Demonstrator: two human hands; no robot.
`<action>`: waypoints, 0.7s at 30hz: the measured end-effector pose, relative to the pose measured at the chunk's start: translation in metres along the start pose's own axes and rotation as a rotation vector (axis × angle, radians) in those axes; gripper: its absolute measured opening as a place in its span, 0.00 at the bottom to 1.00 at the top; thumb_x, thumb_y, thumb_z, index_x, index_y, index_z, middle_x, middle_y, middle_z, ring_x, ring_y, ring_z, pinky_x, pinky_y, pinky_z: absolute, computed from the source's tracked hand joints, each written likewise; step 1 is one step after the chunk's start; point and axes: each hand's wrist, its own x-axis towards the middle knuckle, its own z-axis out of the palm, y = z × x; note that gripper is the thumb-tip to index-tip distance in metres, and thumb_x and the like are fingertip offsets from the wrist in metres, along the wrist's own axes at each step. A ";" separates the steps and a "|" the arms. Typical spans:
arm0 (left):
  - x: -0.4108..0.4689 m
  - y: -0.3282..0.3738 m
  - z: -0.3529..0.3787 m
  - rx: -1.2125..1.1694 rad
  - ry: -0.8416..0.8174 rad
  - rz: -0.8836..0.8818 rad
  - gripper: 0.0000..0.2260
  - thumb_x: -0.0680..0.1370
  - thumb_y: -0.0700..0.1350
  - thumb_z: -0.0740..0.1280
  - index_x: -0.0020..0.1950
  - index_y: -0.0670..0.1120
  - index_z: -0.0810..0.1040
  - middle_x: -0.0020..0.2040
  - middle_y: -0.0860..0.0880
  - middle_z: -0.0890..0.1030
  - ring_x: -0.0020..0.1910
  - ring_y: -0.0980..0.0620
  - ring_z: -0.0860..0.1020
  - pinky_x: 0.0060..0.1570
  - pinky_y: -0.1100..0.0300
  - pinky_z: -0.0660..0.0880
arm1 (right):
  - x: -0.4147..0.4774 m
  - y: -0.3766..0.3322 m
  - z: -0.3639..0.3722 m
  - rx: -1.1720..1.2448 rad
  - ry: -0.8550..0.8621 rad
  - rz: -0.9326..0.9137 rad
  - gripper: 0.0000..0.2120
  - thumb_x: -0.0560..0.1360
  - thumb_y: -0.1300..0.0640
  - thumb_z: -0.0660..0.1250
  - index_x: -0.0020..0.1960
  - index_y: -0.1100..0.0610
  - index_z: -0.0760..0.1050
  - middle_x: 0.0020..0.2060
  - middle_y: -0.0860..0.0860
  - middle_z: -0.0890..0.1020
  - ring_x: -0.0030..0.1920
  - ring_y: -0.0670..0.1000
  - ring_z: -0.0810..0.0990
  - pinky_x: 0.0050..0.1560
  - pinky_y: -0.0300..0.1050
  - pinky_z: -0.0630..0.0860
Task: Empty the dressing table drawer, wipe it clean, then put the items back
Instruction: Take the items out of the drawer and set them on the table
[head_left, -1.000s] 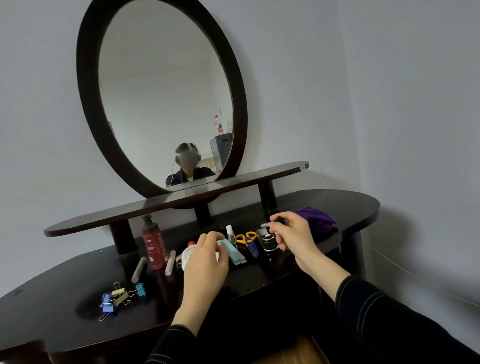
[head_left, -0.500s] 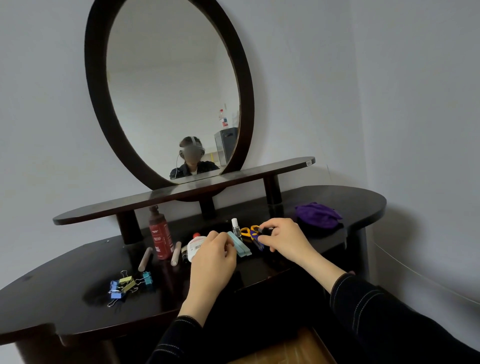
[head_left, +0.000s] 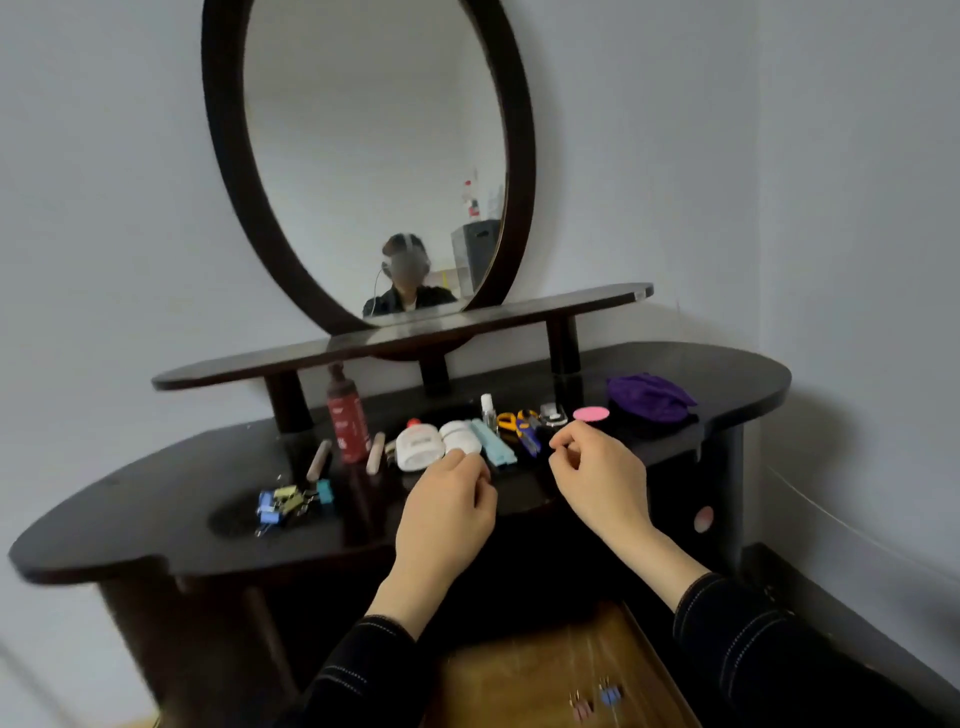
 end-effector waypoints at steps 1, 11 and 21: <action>-0.013 0.004 -0.001 0.066 0.027 0.046 0.05 0.76 0.43 0.62 0.44 0.46 0.78 0.44 0.52 0.76 0.43 0.50 0.73 0.37 0.53 0.71 | -0.010 -0.002 -0.001 -0.019 0.049 -0.074 0.04 0.73 0.59 0.69 0.45 0.51 0.80 0.37 0.45 0.80 0.41 0.50 0.78 0.38 0.46 0.70; -0.186 -0.044 0.007 -0.040 -0.110 -0.034 0.07 0.76 0.41 0.63 0.51 0.48 0.77 0.51 0.54 0.76 0.48 0.52 0.77 0.43 0.58 0.75 | -0.136 0.023 -0.004 0.110 -0.117 -0.355 0.07 0.78 0.56 0.62 0.55 0.51 0.76 0.52 0.41 0.74 0.53 0.42 0.74 0.48 0.29 0.70; -0.228 -0.078 0.114 -0.597 -0.540 -1.030 0.08 0.79 0.36 0.62 0.44 0.38 0.80 0.35 0.45 0.80 0.29 0.49 0.78 0.30 0.55 0.75 | -0.186 0.111 0.100 -0.356 -0.896 0.097 0.18 0.82 0.55 0.64 0.72 0.50 0.71 0.72 0.48 0.69 0.54 0.49 0.82 0.49 0.43 0.81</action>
